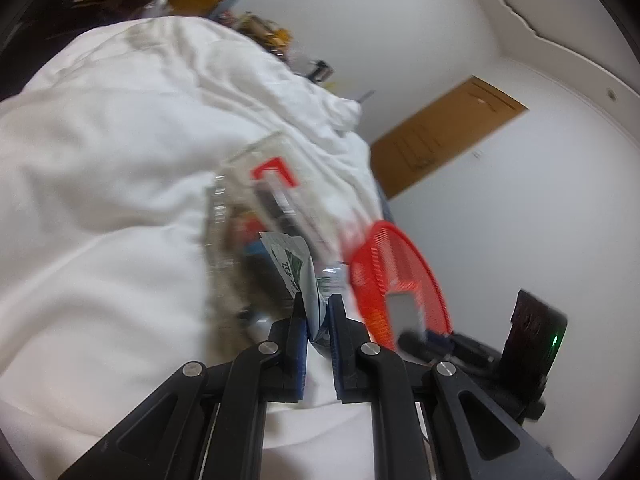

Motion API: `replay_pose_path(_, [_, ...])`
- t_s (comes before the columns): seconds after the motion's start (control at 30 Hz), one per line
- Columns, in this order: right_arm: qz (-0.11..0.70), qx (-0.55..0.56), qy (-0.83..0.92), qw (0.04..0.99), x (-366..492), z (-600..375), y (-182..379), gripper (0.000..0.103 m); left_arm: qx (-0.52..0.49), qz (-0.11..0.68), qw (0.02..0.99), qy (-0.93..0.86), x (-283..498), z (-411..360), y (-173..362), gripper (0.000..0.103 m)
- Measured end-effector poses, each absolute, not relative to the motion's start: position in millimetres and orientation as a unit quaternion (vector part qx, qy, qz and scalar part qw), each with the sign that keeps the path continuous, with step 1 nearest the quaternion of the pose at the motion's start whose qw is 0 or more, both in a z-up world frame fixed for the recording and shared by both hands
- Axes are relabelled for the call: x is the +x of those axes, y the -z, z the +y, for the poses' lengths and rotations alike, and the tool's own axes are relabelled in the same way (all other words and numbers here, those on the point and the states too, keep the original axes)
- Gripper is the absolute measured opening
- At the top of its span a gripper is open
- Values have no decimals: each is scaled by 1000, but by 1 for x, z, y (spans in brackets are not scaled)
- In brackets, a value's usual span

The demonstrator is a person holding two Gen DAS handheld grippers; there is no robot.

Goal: Organize soft objects
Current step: 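Carry the sachet with the left tool while the right tool carries the glue box to the basket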

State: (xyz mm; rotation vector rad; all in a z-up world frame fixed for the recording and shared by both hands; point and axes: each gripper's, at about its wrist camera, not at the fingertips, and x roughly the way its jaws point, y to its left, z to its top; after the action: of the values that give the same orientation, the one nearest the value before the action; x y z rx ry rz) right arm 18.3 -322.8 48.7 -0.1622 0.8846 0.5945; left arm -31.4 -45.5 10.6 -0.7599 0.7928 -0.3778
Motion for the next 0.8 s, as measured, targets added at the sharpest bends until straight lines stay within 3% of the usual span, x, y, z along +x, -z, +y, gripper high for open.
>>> replay_pose_path(0.23, [362, 2, -219, 906, 12, -408, -97, 30, -316, 375, 834, 254, -15, -97, -47, 8])
replay_pose_path(0.4, [339, 88, -174, 920, 18, -471, -97, 30, -276, 388, 828, 297, 0, -146, -72, 8])
replay_pose_path(0.8, [411, 114, -92, 900, 63, -523, -45, 30, -217, 433, 815, 319, 67, -260, -86, 8])
